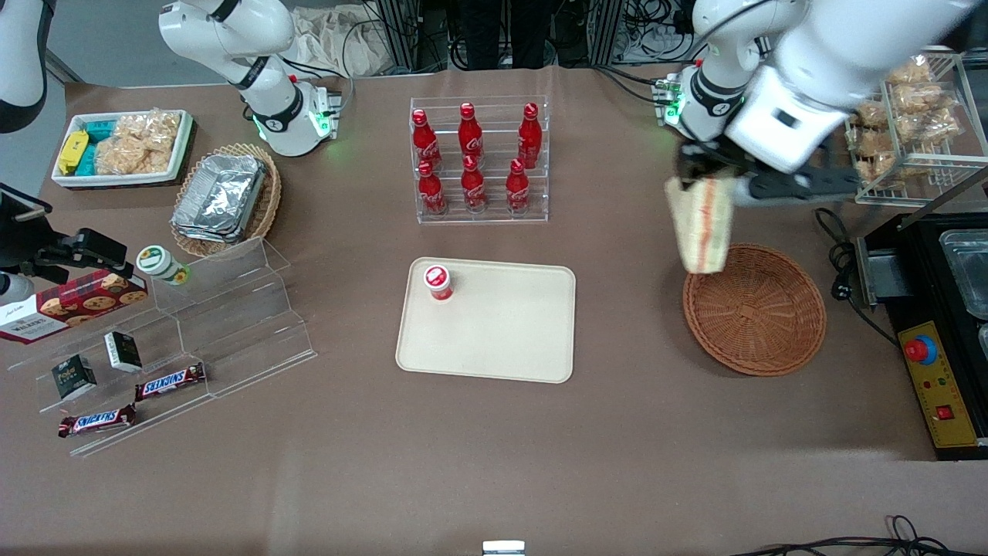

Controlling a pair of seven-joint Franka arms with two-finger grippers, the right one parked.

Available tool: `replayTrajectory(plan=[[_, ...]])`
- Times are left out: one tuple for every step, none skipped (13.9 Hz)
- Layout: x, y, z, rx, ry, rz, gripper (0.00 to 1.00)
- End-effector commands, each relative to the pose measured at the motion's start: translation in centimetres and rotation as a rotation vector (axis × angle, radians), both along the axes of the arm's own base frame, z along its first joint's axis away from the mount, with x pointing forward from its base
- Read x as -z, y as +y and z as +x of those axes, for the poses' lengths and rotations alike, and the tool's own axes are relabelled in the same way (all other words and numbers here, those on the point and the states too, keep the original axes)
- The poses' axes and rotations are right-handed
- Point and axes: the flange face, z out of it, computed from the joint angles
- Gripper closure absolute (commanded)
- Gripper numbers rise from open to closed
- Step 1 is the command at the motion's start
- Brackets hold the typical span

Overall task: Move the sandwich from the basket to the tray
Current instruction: 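Lift the sandwich out of the basket with the left gripper, then carry the sandwich over the cream tray and lower it onto it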

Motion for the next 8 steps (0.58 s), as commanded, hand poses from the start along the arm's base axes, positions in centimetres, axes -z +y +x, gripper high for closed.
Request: replayTrajectory(plan=[[0.6, -5.4, -0.2, 0.023, -0.055, -0.064, 0.49], [1.9, -7.6, -0.4, 0.051, -0.076, -0.066, 0.49], [4.1, -9.5, 0.0, 0.077, -0.087, -0.063, 0.49], [6.3, -11.6, 0.3, 0.111, -0.093, -0.059, 0.49], [8.9, -13.1, 1.0, 0.14, -0.093, -0.05, 0.48], [12.4, -14.9, 2.1, 0.177, -0.096, -0.044, 0.47], [15.6, -16.1, 3.2, 0.202, -0.107, -0.043, 0.47], [19.0, -16.7, 4.6, 0.215, -0.11, -0.046, 0.47]])
